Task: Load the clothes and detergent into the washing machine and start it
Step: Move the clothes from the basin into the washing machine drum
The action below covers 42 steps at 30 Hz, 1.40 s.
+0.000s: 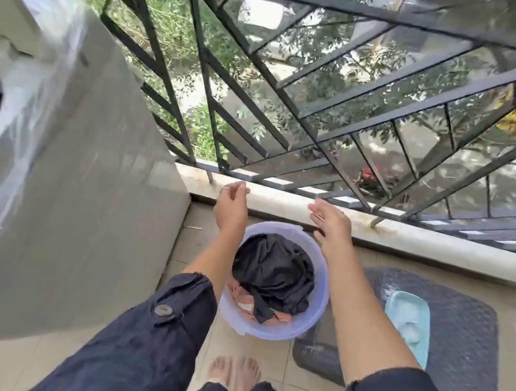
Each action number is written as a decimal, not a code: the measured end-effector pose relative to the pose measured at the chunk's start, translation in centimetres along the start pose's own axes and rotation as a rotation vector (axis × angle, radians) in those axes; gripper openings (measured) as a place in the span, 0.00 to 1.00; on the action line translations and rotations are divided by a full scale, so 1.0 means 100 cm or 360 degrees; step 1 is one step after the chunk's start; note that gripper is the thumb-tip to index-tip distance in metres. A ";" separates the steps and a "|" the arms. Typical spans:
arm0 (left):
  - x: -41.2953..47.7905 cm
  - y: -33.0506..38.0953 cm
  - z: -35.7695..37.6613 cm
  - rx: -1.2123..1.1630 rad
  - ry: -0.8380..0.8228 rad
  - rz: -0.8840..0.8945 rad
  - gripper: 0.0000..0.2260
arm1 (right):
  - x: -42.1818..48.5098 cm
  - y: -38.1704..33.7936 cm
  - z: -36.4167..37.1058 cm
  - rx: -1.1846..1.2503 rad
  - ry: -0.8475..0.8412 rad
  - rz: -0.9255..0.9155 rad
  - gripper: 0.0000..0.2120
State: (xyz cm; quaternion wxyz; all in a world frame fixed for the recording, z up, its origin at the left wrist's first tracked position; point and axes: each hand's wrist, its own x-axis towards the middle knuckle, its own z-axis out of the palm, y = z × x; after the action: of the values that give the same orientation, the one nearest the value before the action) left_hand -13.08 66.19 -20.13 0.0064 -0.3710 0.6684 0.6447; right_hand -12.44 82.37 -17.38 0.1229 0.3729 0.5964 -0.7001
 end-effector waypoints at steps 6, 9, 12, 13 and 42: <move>0.046 -0.104 0.042 0.0202 -0.0059 -0.0061 0.14 | 0.094 0.101 -0.022 -0.0063 0.0085 0.0212 0.14; 0.077 -0.155 0.059 0.0298 -0.0148 -0.0159 0.15 | 0.136 0.143 -0.034 -0.0076 0.0174 0.0241 0.22; 0.117 -0.209 0.076 0.0503 -0.0280 -0.0332 0.17 | 0.183 0.191 -0.046 -0.0184 0.0130 0.0326 0.29; 0.130 -0.229 0.081 0.0587 -0.0318 -0.0325 0.20 | 0.200 0.208 -0.048 -0.0245 0.0060 0.0370 0.33; 0.083 -0.208 0.083 0.0654 -0.0319 -0.0263 0.22 | 0.172 0.195 -0.024 -0.0134 -0.0295 0.0291 0.34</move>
State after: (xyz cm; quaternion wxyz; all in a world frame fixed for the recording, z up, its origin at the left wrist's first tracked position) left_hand -12.49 71.54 -43.34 0.2008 -0.3495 0.7489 0.5260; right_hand -11.43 84.29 -43.42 0.2563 0.3539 0.5747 -0.6919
